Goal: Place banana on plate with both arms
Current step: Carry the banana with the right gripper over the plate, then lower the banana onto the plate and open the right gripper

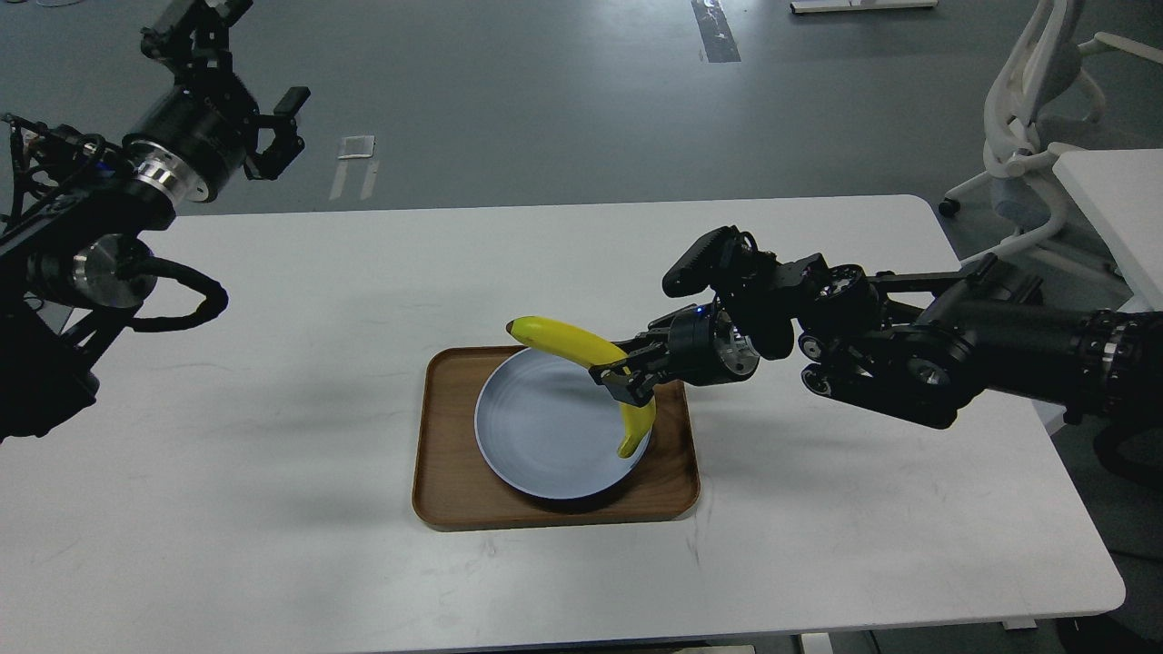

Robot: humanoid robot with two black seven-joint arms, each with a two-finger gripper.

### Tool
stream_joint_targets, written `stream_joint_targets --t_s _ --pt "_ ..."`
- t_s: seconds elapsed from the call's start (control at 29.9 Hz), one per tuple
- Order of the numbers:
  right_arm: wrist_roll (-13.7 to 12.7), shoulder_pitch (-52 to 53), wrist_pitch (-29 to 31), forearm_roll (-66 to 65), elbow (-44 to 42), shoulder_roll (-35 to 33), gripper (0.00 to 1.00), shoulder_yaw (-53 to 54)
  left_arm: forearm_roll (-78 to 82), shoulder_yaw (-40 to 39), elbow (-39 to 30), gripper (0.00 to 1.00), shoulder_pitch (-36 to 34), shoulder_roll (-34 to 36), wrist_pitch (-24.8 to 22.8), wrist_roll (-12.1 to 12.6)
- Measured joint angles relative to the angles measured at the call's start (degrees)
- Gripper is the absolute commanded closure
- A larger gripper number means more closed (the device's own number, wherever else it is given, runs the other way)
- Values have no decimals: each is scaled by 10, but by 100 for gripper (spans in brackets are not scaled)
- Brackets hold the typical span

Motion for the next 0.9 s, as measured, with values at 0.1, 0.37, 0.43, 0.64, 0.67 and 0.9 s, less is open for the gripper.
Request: stream_joint_targets --t_s 0.1,0.37,0.43,0.64,0.67,0.9 --pt "-1 -8 -1 1 -6 6 68 0 0 0 0 1 1 5 -1 0" --pt "-2 -29 -8 30 -14 11 2 13 0 3 1 1 1 13 -24 0" --pt "-4 -30 -8 41 -13 11 1 15 0 5 2 1 1 12 -26 0" --pt "-8 -37 -8 119 -9 7 0 54 0 7 7 1 2 2 -26 3" --pt "-9 -37 -7 149 -8 5 0 68 0 7 7 1 2 1 -26 3" --pt "-77 -46 -10 440 -9 -26 1 241 0 7 2 1 10 -13 -28 2"
